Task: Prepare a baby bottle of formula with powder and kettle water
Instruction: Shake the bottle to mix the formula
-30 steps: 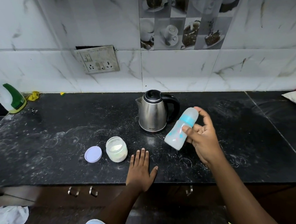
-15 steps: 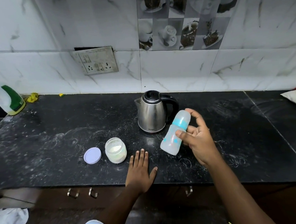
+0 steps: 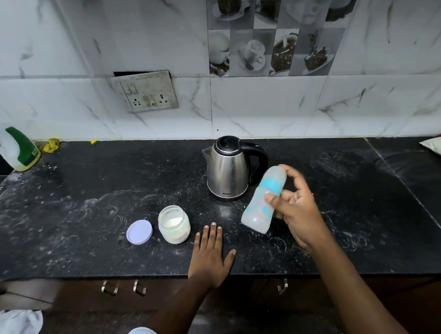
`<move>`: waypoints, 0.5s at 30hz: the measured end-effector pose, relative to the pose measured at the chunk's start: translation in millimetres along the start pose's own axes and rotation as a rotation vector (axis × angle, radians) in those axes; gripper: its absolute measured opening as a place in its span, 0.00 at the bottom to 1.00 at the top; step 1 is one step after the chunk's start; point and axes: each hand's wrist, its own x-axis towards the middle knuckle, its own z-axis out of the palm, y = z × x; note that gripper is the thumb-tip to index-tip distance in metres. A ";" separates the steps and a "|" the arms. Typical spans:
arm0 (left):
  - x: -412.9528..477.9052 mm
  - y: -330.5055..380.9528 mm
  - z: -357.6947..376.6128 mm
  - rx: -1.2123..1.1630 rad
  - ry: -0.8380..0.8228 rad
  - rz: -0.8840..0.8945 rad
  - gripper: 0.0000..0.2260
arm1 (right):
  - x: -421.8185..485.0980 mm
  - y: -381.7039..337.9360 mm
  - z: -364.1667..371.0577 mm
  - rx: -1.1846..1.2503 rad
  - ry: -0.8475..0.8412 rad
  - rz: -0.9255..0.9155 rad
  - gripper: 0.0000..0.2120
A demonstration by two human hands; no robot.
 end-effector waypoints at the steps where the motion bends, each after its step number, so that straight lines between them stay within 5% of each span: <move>1: 0.0 0.0 -0.2 0.000 0.000 0.000 0.39 | -0.9 1.0 -1.0 -0.029 -0.050 0.007 0.39; 6: -0.4 -0.3 1.1 -0.001 0.006 0.004 0.39 | -1.1 1.3 -0.7 0.112 0.137 -0.031 0.40; 10: -0.4 -0.4 1.8 -0.003 0.009 -0.001 0.39 | -3.1 3.2 -2.0 -0.041 -0.055 0.026 0.39; 15: 0.0 -0.1 1.7 -0.009 0.011 0.002 0.39 | -1.3 0.5 0.3 0.081 0.099 -0.028 0.39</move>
